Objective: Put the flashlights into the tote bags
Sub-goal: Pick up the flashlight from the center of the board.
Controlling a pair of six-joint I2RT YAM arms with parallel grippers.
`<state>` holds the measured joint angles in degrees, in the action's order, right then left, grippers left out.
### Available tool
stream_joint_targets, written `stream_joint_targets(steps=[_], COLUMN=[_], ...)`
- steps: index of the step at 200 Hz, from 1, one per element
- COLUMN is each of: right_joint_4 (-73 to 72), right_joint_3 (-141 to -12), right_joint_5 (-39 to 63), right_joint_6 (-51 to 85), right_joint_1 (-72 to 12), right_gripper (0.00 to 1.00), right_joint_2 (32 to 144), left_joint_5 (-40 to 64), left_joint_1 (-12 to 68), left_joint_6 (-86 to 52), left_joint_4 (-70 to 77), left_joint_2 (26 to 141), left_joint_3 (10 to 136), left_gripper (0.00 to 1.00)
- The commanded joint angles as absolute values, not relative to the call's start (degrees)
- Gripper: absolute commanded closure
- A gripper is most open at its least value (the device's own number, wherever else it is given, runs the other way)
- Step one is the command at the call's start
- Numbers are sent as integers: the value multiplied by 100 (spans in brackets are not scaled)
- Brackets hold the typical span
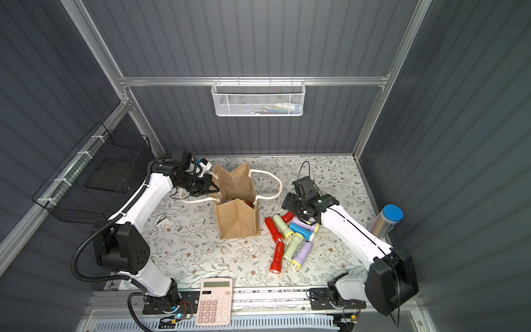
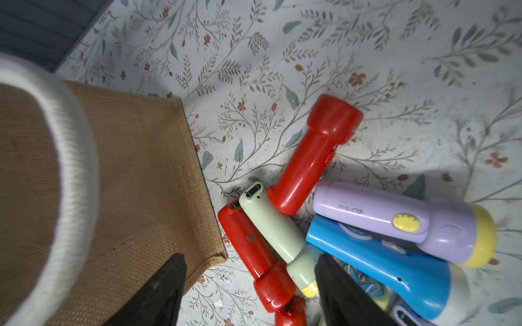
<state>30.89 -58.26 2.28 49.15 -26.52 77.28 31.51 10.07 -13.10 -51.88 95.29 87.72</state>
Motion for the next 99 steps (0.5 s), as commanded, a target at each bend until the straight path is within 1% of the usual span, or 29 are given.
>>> stream_joint_targets(steps=[1, 30, 69, 99], right_joint_4=[2965, 2857, 2952, 2989], right_joint_3=[-5900, -6039, -6333, -6402], right_joint_5=[648, 613, 855, 913], right_joint_6=[5293, 5388, 5463, 5469], right_joint_1=[-2628, -2626, -2555, -2534], right_gripper=[27, 29, 32, 33], right_joint_2=[8063, 8525, 9226, 9502], left_joint_5=[3120, 3102, 3142, 3302], left_joint_1=[976, 976, 976, 967], left_joint_6=[-1134, -1059, -993, -989], left_joint_4=[-5247, -5282, -5318, -5299], left_joint_2=[9559, 9560, 9567, 9598], left_joint_3=[8991, 8984, 8974, 8974], left_gripper=[100, 100, 100, 100])
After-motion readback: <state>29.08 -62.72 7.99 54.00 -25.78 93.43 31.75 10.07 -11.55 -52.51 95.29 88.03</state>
